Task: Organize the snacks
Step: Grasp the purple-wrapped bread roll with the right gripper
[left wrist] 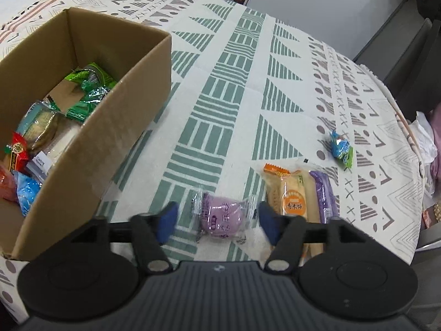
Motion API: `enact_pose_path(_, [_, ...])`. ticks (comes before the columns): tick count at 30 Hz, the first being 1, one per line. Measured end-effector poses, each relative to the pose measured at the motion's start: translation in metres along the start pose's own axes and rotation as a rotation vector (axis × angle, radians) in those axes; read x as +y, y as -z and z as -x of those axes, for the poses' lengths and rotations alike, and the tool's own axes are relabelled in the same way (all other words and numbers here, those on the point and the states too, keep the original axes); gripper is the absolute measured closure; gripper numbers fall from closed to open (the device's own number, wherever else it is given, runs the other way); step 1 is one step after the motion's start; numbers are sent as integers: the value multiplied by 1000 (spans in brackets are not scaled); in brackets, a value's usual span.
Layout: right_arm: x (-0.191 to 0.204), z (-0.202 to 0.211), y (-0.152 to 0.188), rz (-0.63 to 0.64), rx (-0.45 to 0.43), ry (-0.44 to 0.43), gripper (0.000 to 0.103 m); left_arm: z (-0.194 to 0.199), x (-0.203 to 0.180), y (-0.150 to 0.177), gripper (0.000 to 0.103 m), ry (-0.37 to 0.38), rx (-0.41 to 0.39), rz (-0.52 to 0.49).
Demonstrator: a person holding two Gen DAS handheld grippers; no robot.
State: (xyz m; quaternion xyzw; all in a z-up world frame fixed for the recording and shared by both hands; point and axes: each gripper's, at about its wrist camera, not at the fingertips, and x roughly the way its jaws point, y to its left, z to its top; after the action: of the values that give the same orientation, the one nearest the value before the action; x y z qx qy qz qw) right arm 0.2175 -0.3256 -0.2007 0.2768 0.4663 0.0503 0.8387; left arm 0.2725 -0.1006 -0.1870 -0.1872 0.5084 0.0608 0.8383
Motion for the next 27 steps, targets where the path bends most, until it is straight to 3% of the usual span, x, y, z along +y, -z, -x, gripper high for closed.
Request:
enact_pose_path(4, [0, 3, -8, 43, -47, 33, 46, -1, -2, 0, 30, -1, -19, -7])
enact_pose_path(11, [8, -9, -14, 155, -111, 94, 37, -16, -8, 5, 30, -5, 16, -26])
enact_pose_path(16, [13, -26, -16, 206, -108, 94, 35, -27, -18, 13, 30, -44, 52, -75])
enact_pose_path(22, [14, -42, -17, 232, -99, 97, 35, -34, -15, 14, 34, -79, 38, -84])
enact_pose_path(25, [15, -46, -16, 242, -100, 96, 35, -34, -17, 14, 43, -87, 34, -104])
enact_pose_path(27, [18, -48, -14, 267, -99, 101, 35, -32, -18, 14, 57, -81, 21, -108])
